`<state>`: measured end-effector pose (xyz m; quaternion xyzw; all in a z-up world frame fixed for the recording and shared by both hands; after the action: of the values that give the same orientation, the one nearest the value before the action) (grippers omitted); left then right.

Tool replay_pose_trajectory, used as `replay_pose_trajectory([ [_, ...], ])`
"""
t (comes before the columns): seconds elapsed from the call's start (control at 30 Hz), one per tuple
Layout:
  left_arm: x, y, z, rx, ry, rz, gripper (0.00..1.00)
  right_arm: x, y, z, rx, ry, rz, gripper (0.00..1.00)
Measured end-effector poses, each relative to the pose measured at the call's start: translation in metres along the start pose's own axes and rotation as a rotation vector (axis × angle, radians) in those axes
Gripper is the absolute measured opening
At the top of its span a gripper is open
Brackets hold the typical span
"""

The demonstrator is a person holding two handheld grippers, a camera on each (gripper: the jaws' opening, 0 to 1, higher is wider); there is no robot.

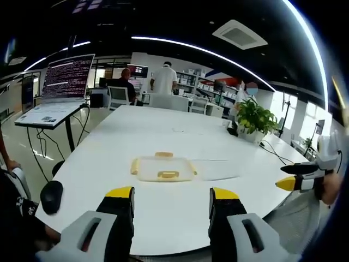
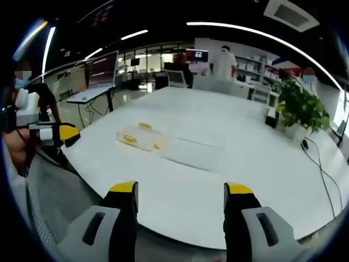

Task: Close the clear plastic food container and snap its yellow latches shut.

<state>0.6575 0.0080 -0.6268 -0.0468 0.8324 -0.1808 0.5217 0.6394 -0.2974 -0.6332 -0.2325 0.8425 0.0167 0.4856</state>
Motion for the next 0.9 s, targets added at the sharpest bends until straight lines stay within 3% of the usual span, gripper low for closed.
replay_pose_trajectory([
  [0.9, 0.0023, -0.0023, 0.0001, 0.012, 0.043, 0.009, 0.49, -0.0032, 0.0026, 0.0040, -0.020, 0.034, 0.004, 0.61],
])
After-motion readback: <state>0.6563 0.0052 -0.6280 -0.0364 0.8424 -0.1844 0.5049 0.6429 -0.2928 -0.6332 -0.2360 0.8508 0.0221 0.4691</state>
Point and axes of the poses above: the point that each gripper's makers call its tool centre point, and the gripper's own axes: z roughly forward along the fingers, y roughly to its left, x roughly out of its underside, the point moved 5 cm from there along -z, roughly backward along the fingers, and after that the axes turned 12 degrees about -z, right-handed, at the moved point
